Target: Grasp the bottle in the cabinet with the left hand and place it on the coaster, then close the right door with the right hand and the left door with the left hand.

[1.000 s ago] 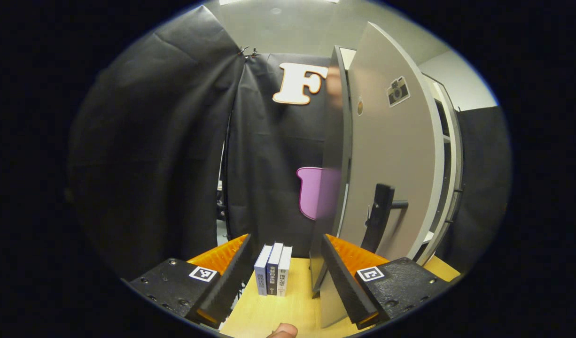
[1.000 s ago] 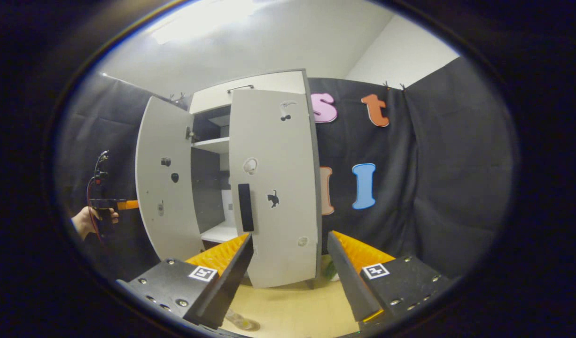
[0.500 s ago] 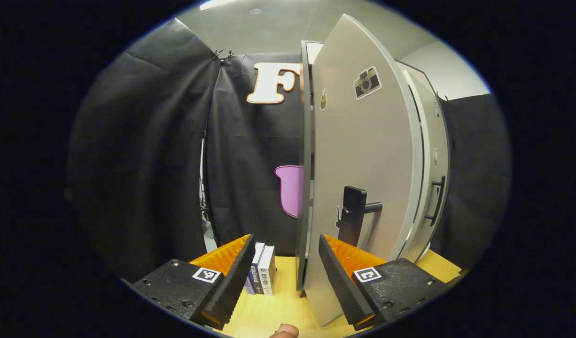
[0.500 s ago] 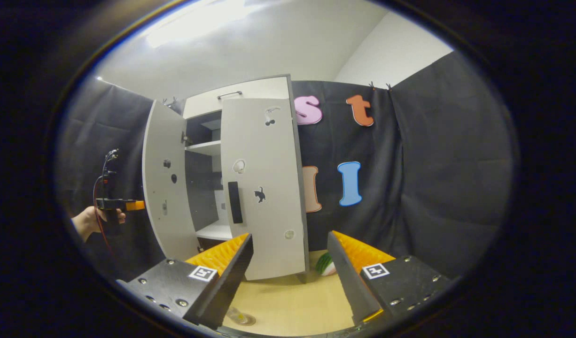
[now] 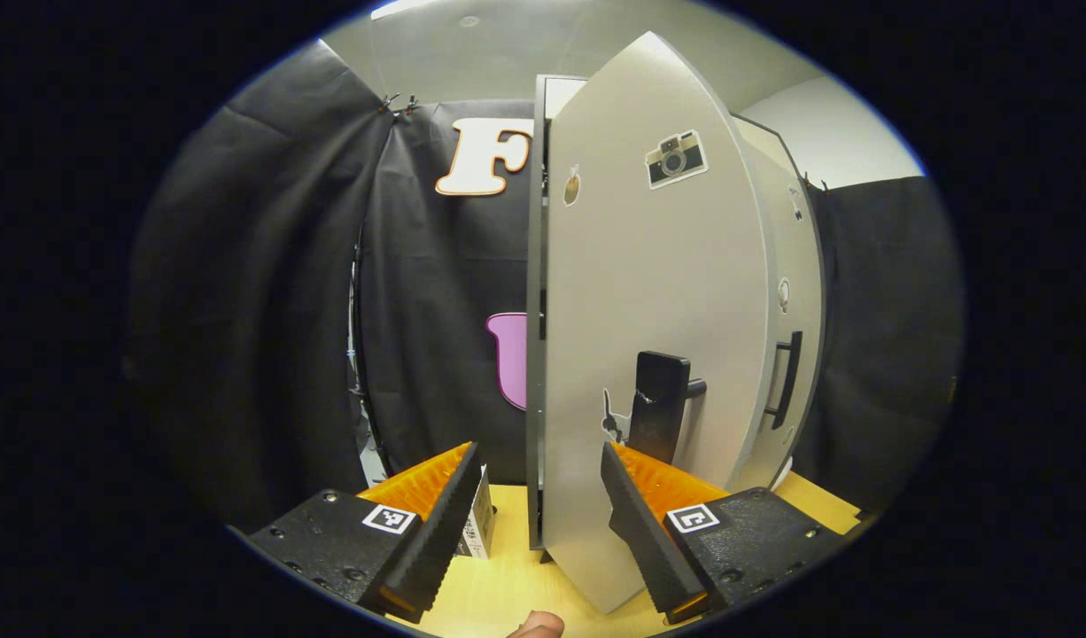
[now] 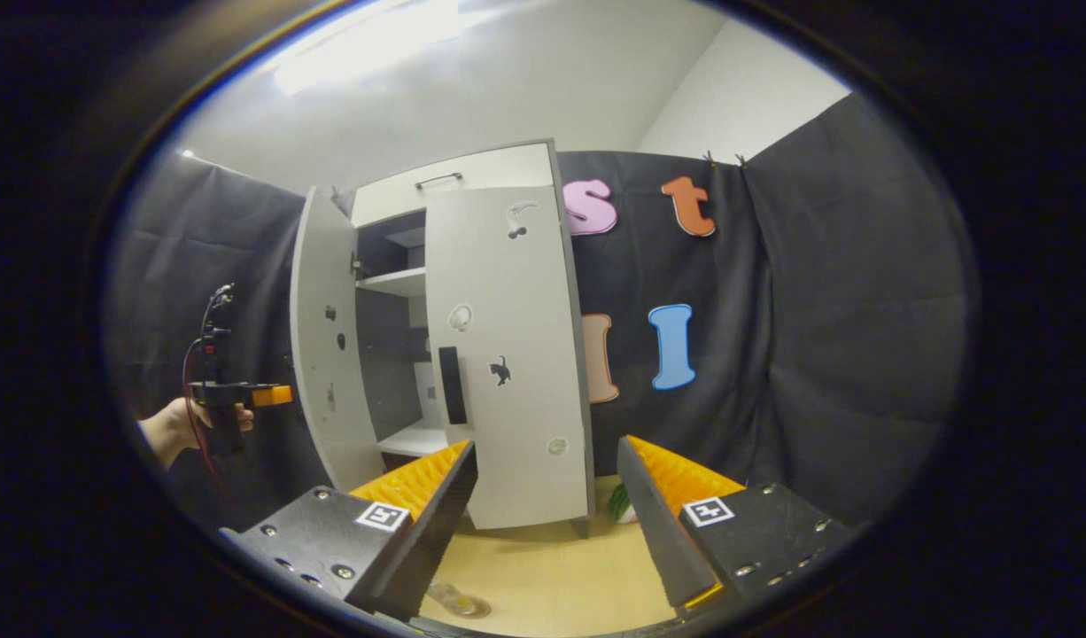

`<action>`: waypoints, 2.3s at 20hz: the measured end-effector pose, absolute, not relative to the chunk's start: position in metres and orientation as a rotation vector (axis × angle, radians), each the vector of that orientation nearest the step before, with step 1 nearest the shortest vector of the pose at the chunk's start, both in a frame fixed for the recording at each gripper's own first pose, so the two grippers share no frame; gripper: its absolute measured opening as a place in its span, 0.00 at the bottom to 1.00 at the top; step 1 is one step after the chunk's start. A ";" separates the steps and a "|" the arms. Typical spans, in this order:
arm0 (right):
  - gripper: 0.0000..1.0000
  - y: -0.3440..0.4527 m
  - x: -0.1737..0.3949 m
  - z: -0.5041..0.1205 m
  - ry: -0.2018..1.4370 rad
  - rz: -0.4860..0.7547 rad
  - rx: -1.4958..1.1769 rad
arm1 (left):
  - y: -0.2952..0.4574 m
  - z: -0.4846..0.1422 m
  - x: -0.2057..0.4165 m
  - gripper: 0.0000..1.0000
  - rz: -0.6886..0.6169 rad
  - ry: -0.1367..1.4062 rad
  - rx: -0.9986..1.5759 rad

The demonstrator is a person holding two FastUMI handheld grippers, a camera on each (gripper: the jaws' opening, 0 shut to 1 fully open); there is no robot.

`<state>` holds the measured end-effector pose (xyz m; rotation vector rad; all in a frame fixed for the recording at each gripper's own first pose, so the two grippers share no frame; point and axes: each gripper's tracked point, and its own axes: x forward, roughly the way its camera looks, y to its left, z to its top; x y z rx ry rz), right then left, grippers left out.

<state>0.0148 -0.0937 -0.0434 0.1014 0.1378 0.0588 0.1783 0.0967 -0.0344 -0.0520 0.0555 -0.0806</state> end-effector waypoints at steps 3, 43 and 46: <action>0.96 -0.098 0.018 -0.042 0.129 0.055 0.082 | 0.087 -0.035 0.181 0.88 -0.094 0.055 -0.056; 0.97 -0.146 -0.129 -0.022 0.127 -0.067 0.152 | 0.001 -0.033 0.115 0.89 -0.158 0.039 -0.068; 0.96 -0.141 -0.127 -0.019 0.122 -0.040 0.121 | 0.003 -0.024 0.097 0.91 -0.129 0.012 -0.061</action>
